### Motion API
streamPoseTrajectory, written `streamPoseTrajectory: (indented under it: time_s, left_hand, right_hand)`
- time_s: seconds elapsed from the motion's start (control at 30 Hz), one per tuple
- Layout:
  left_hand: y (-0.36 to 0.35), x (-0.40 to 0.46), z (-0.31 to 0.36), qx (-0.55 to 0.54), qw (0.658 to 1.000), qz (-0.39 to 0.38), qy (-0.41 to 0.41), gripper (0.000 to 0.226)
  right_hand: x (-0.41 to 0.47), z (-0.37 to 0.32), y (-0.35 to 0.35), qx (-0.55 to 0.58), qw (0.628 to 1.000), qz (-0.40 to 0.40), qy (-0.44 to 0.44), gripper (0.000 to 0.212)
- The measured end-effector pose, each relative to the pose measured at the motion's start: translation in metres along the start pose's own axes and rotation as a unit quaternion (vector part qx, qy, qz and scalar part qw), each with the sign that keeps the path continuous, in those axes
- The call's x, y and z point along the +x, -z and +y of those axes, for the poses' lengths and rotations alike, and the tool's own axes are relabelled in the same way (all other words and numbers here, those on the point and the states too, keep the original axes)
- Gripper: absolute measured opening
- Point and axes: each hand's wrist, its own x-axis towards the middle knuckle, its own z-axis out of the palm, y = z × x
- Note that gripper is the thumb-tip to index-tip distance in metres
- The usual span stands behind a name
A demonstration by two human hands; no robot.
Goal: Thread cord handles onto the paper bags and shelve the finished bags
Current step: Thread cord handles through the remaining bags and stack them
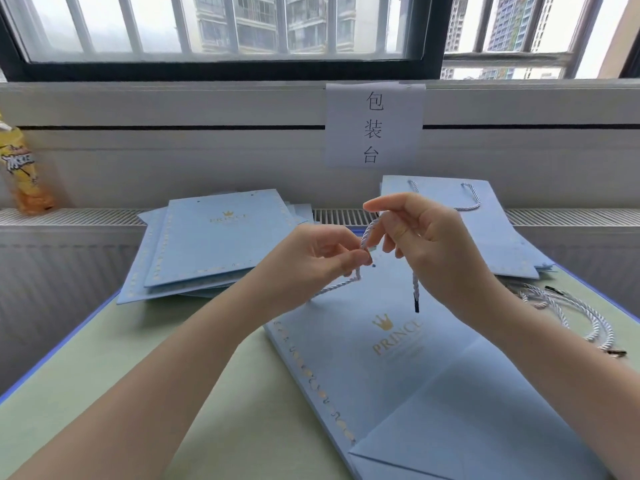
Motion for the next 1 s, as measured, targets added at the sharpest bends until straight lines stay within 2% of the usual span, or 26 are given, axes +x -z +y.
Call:
streamPoseTrajectory:
  time_s: [0.07, 0.13, 0.3, 0.37, 0.47, 0.53, 0.63, 0.7, 0.73, 0.8, 0.9, 1.0]
  left_hand:
    - [0.0, 0.0, 0.003, -0.008, 1.0, 0.007, -0.017, 0.012]
    - [0.003, 0.0, 0.005, -0.051, 0.997, 0.04, -0.031, 0.015]
    - [0.012, 0.002, 0.0, -0.117, 0.986, 0.114, -0.041, 0.02]
    - [0.014, 0.001, -0.002, -0.127, 0.987, 0.094, -0.03, 0.024]
    - [0.013, -0.001, -0.003, -0.17, 0.985, 0.009, 0.016, 0.038]
    - [0.008, -0.002, -0.007, -0.141, 0.988, -0.004, 0.056, 0.039]
    - [-0.001, 0.002, -0.024, 0.083, 0.994, 0.046, 0.055, 0.018]
    - [-0.005, 0.003, -0.034, 0.229, 0.97, 0.07, 0.044, 0.009]
    - [-0.006, 0.002, -0.037, 0.269, 0.959, 0.069, 0.051, 0.012]
    - [-0.007, 0.001, -0.038, 0.282, 0.954, 0.058, 0.088, 0.019]
    - [-0.01, -0.001, -0.032, 0.27, 0.955, 0.053, 0.11, 0.021]
    - [-0.009, -0.001, -0.026, 0.271, 0.953, 0.086, 0.102, 0.023]
  right_hand:
    - [0.001, 0.003, 0.002, -0.032, 0.999, -0.013, -0.005, 0.02]
    - [0.001, 0.007, 0.004, -0.115, 0.993, -0.032, -0.004, 0.017]
    - [-0.003, 0.013, 0.004, -0.323, 0.936, -0.137, -0.039, 0.026]
    - [-0.003, 0.016, 0.005, -0.366, 0.916, -0.155, -0.053, 0.024]
    - [-0.002, 0.023, 0.007, -0.392, 0.907, -0.134, -0.07, 0.023]
    - [0.0, 0.026, 0.01, -0.36, 0.927, -0.083, -0.067, 0.02]
    - [0.003, 0.031, 0.013, -0.3, 0.952, -0.004, -0.066, 0.017]
    - [0.004, 0.031, 0.013, -0.237, 0.967, 0.007, -0.09, 0.021]
    - [0.005, 0.029, 0.012, -0.185, 0.977, 0.008, -0.11, 0.025]
    - [0.006, 0.024, 0.011, -0.048, 0.986, 0.01, -0.162, 0.038]
    - [0.009, 0.02, 0.011, 0.165, 0.951, 0.019, -0.26, 0.044]
    - [0.011, 0.018, 0.011, 0.221, 0.926, 0.038, -0.303, 0.028]
